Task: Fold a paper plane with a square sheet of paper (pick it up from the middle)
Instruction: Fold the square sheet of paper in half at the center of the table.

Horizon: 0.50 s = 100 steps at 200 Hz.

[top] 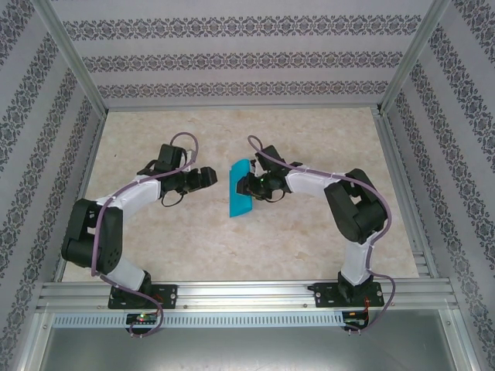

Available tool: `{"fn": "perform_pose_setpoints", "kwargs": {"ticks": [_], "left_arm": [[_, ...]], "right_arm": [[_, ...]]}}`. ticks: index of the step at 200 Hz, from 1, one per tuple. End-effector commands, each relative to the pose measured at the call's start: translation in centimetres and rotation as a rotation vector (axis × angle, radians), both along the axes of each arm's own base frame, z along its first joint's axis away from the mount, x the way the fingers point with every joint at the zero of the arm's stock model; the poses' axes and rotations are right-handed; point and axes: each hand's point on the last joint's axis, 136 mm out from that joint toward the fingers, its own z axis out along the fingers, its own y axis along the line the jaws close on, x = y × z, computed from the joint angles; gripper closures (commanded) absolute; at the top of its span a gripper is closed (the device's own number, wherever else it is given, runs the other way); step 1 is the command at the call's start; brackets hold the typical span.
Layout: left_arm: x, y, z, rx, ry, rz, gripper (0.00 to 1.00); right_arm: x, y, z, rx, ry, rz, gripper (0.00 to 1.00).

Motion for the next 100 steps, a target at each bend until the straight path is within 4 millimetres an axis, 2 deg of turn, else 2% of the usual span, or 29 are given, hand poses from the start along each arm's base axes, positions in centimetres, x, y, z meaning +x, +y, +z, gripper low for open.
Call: {"fn": "perform_pose_setpoints", "kwargs": {"ticks": [1,30,55,73,100], "left_arm": [[0.9,-1.1,0.6,-0.006,-0.041,-0.004,0.17],[0.9,-1.6,0.3,-0.003,-0.032,-0.010,0.16],[0.8,-2.4,0.1,-0.042,-0.008,-0.001,0.19],[0.7,-3.4,-0.1,-0.082,0.010,-0.010,0.24],[0.8,-4.3,-0.4,-0.113,0.019,-0.026,0.35]], "right_arm": [[0.3,-2.0,-1.0,-0.167,-0.032,0.003,0.57],[0.5,-3.1,-0.6,-0.247,-0.059,-0.002,0.46],[0.4,-3.2,-0.6,-0.256,-0.060,0.003,0.44],[0.3,-3.4,-0.9,-0.264,-0.052,-0.001,0.42],[0.5,-3.5,-0.3,-0.269,-0.068,0.002,0.39]]}}
